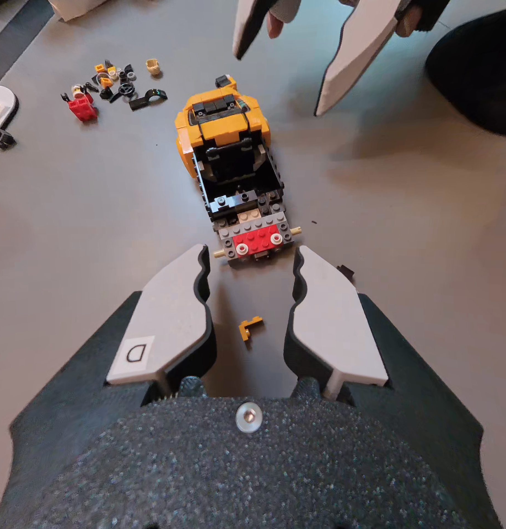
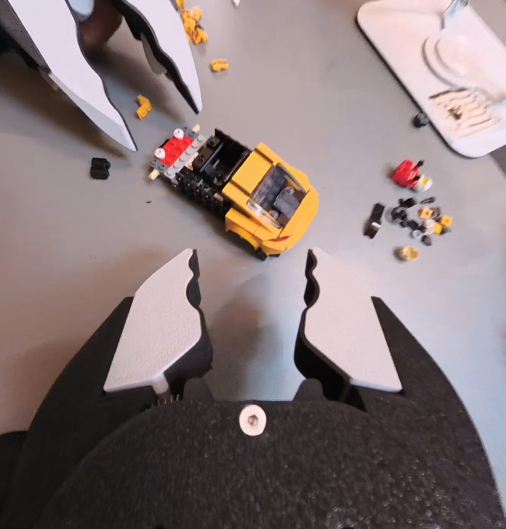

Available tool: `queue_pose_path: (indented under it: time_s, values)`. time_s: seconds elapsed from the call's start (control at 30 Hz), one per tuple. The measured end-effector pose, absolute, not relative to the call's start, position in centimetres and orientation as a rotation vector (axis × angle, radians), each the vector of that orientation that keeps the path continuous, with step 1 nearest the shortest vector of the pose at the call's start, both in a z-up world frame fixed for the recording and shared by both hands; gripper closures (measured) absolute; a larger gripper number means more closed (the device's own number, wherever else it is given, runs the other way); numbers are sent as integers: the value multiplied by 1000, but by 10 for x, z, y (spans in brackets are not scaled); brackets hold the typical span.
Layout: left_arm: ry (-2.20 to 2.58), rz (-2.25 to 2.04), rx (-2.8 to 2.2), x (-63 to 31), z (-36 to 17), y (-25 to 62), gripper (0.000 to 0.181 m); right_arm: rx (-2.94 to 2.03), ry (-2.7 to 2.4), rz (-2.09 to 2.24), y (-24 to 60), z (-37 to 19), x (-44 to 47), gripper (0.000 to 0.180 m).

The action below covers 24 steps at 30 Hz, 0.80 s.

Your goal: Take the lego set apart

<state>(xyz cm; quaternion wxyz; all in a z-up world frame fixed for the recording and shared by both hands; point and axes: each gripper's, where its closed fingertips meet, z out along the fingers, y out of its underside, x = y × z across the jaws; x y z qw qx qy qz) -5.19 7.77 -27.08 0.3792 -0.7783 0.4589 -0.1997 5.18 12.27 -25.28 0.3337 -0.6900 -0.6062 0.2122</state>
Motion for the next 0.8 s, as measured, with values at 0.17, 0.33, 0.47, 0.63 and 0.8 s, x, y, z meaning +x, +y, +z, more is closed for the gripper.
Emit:
queue_pose_path:
  time_s: [0.17,0.33,0.47,0.63,0.8]
  values:
    - [1208,-475,-2018,-45,-284,76,128,-1860,-1610,493,128,-276,36,107]
    - [1285,-520,-2011,-36,-287,60,146,-1774,-1638,487,146,-274,17,124]
    - [1303,-548,-1994,-32,-287,57,150,-1717,-1553,487,160,-267,0,136]
    - [1305,-547,-1991,-33,-287,57,149,-1697,-1538,439,163,-267,6,136]
    - [1286,-543,-1992,-36,-286,59,150,-1725,-1558,537,140,-255,23,141]
